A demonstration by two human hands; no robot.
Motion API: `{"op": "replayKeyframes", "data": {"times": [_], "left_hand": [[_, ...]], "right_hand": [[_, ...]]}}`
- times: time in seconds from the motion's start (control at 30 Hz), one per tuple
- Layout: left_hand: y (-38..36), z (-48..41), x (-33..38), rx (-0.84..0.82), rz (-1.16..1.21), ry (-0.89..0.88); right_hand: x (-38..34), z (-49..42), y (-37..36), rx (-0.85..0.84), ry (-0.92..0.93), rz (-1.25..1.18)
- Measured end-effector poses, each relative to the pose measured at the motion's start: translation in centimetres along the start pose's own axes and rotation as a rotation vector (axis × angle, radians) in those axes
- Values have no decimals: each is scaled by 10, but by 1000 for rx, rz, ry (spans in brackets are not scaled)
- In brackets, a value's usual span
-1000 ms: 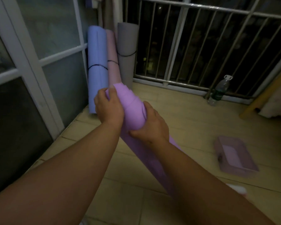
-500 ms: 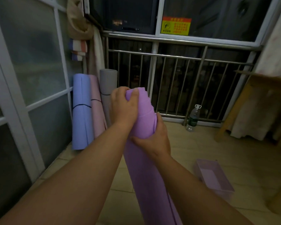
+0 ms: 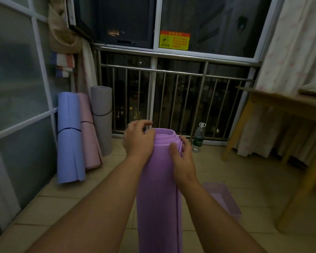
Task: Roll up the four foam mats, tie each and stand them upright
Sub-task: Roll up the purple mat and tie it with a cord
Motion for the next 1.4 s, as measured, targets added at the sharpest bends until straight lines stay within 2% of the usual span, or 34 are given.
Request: {"op": "replayKeyframes", "data": {"times": [0.17, 0.27, 0.4, 0.53, 0.7, 0.93, 1.03, 1.13, 1.2, 1.27, 1.4], "left_hand": [[-26, 10, 2, -108, 378, 364], [-27, 5, 1, -173, 423, 423], [-18, 3, -9, -174, 562, 526], [-14, 1, -7, -130, 506, 472], [-8, -3, -4, -152, 410, 364], [3, 4, -16, -134, 429, 281], [9, 18, -16, -254, 423, 183], [16, 35, -37, -494, 396, 183], [19, 40, -54, -581, 339, 182], [24, 41, -64, -558, 306, 200], [40, 36, -70, -350, 371, 284]], "right_hand": [[-8, -20, 23, 171, -156, -44], [-10, -35, 29, 214, -262, -56], [-14, -40, 21, 214, -229, -24], [-18, -39, 6, 156, -183, -1], [-14, -36, 3, 188, -189, -25], [-11, -34, -2, 198, -163, -56], [-11, -34, 3, 199, -175, -19], [-11, -38, 13, 242, -187, -3], [-10, -37, 14, 255, -197, -3], [-7, -32, 7, 217, -225, -32], [15, -16, -19, -12, -120, -92]]}}
Point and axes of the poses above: each hand's wrist, its own z-axis away from the middle knuckle, its own y-axis out of the back of the hand, x = y × z, the point moved 1 cm from there along -z, towards the middle knuckle, and after that the axes turned 6 degrees about z, right-handed, at the moved point
